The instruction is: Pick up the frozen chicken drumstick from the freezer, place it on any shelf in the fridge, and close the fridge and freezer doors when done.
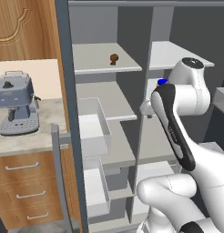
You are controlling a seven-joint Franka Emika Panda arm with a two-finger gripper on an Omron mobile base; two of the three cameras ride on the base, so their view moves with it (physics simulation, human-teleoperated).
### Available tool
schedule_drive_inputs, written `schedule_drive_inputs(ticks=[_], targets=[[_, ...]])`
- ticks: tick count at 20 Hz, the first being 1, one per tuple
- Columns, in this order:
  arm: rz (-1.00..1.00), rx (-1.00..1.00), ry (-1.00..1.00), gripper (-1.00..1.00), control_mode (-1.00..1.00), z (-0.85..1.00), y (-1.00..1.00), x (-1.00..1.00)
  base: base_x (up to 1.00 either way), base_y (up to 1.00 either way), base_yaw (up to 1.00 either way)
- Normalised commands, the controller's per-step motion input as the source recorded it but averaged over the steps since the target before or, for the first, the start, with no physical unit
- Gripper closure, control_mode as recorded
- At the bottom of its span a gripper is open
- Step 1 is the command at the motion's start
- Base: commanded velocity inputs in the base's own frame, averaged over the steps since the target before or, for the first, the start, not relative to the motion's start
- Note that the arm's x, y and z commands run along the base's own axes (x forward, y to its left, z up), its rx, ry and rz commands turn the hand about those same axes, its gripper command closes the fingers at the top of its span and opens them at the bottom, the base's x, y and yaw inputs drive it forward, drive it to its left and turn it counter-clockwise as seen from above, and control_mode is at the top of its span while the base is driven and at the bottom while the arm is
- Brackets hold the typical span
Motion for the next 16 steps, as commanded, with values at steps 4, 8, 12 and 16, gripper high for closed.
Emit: schedule_drive_inputs(ticks=[4, 8, 12, 16], targets=[[0.00, 0.00, 0.00, -1.00, 1.00, 0.00, 0.00, 0.00, 0.07, 0.17, 0.00], [0.00, 0.00, 0.00, -1.00, 1.00, 0.00, 0.00, 0.00, 0.14, 0.30, 0.00], [0.00, 0.00, 0.00, -1.00, 1.00, 0.00, 0.00, 0.00, 0.19, 0.31, 0.00], [0.00, 0.00, 0.00, -1.00, 1.00, 0.00, 0.00, 0.00, 0.25, 0.19, 0.00]])
